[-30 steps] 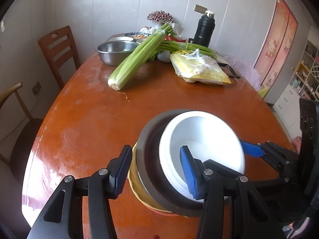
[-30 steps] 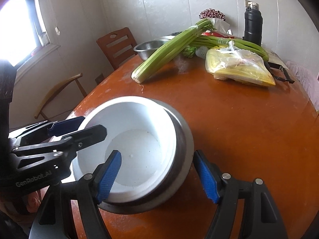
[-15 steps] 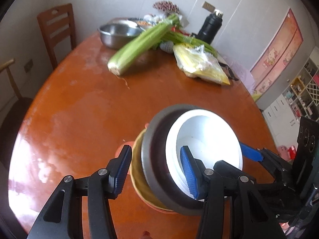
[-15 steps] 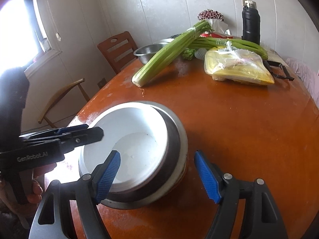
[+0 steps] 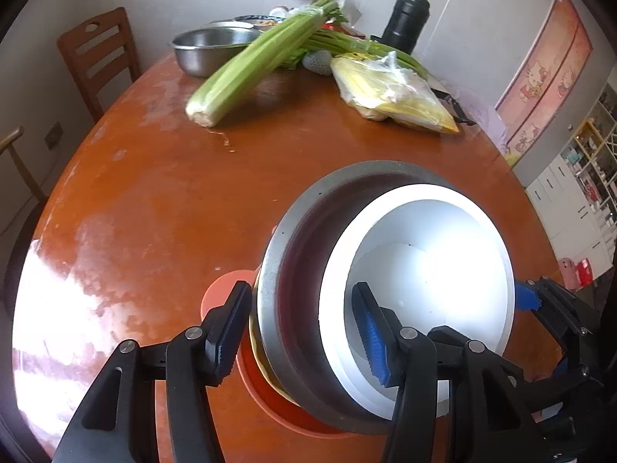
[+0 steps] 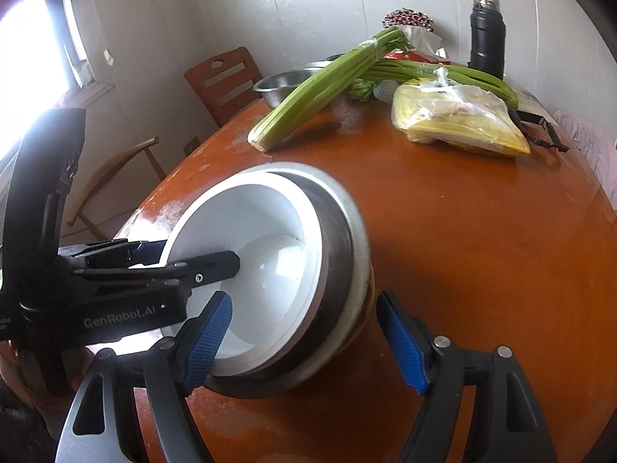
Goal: Organize plates and bowls
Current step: 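Lower the basin onto the steel tray and open the left tool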
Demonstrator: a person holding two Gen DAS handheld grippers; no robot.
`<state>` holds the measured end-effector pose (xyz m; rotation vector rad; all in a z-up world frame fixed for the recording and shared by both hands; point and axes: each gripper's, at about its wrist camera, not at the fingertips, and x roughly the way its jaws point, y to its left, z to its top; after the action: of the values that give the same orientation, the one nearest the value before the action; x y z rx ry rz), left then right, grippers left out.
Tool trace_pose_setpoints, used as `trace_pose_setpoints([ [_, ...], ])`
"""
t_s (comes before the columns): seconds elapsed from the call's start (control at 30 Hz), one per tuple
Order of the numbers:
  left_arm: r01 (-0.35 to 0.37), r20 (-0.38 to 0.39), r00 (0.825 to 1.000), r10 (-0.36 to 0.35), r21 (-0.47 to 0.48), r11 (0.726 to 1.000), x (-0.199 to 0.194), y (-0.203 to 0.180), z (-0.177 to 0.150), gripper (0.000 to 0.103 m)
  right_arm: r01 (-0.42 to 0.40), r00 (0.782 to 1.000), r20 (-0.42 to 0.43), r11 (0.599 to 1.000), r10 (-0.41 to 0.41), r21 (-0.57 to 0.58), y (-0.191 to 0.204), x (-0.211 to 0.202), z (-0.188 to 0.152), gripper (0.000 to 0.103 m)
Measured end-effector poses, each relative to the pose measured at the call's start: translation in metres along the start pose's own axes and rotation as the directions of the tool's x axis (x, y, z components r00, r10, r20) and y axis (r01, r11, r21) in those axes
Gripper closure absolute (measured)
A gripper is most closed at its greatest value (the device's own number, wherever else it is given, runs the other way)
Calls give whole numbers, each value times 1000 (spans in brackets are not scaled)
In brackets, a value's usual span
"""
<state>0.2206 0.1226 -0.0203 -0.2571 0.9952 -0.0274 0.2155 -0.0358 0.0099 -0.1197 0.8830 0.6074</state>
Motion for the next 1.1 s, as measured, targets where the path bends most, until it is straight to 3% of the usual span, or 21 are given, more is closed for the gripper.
trace_pose_setpoints([
  [0.4,81,-28,996,-81,20,997,14,-43,6,45,53,999,5,996,-54,77,-45,-12,-11,25],
  [0.63,-77,67,995,73,52,996,-7,-50,0,45,68,996,58,995,-72,73,-52,-23,-15,25],
  [0.93,-204,193,961,196,24,979,-48,-52,-14,45,50,986,157,997,-58,52,-47,-41,-16,25],
  [1.1,-233,245,944,222,14,972,-72,-57,-35,45,58,958,277,997,-68,43,-38,-79,-27,22],
])
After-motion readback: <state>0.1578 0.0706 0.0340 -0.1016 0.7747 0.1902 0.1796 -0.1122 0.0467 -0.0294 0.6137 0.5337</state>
